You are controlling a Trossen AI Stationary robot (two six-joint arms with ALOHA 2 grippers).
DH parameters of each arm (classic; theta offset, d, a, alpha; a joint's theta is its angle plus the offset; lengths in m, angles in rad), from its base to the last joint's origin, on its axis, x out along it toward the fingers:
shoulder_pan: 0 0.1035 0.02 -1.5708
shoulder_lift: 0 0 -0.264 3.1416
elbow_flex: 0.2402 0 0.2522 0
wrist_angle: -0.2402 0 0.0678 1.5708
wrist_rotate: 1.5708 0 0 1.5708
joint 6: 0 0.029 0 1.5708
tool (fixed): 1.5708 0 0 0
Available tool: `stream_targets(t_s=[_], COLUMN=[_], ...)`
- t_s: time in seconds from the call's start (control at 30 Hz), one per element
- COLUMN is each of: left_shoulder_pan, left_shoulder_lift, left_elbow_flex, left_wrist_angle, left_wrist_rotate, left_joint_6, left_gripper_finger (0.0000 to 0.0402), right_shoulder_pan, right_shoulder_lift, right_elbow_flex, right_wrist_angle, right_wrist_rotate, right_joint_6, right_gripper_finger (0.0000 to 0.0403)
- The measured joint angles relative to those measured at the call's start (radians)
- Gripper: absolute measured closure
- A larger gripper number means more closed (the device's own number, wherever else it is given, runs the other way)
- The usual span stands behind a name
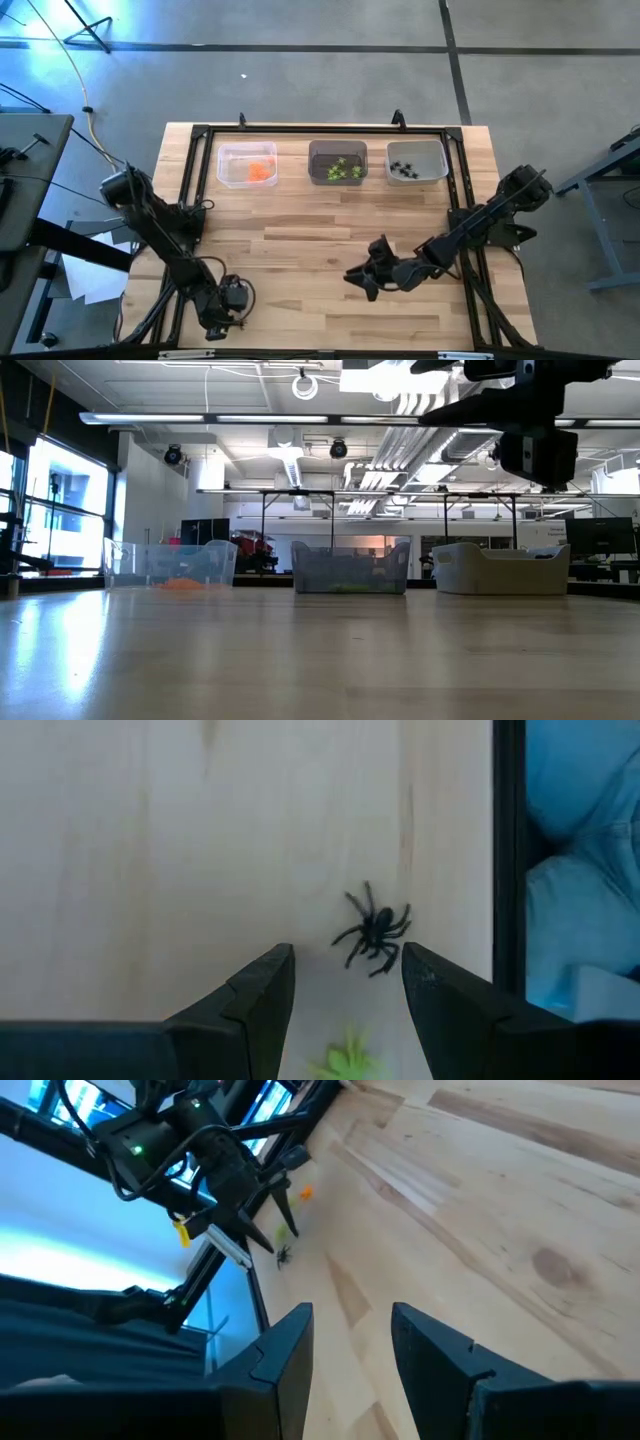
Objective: Sort Halloween decoration
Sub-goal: Put the black spider toy into the white bin
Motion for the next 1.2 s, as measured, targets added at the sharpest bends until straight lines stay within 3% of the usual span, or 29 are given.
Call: stream_targets(t_s=[0.43, 0.77, 1.2], left_shoulder_pan=[-0.016, -0.060, -0.051], left_shoulder_lift=[0.105, 0.124, 0.125], left_elbow_flex=[0.061, 0.064, 0.064], left_wrist_angle=[-0.023, -0.062, -0.175], left_wrist_rotate=[-0.042, -0.161, -0.315], left_joint_6=[0.148, 0.262, 0.149], left_gripper_finger=[0.0227, 0.0227, 0.0235], right_shoulder_pan=[0.002, 0.003, 0.003], right_shoulder_lift=[0.000, 0.000, 0.000], right_elbow_flex=[0.000, 0.000, 0.000], right_wrist_angle=[-0.009, -0.008, -0.008], right_wrist_rotate=[-0.002, -0.003, -0.003], right_joint_6=[-0.010, -0.011, -0.008], right_gripper_finger=[0.0270, 0.0270, 0.0270])
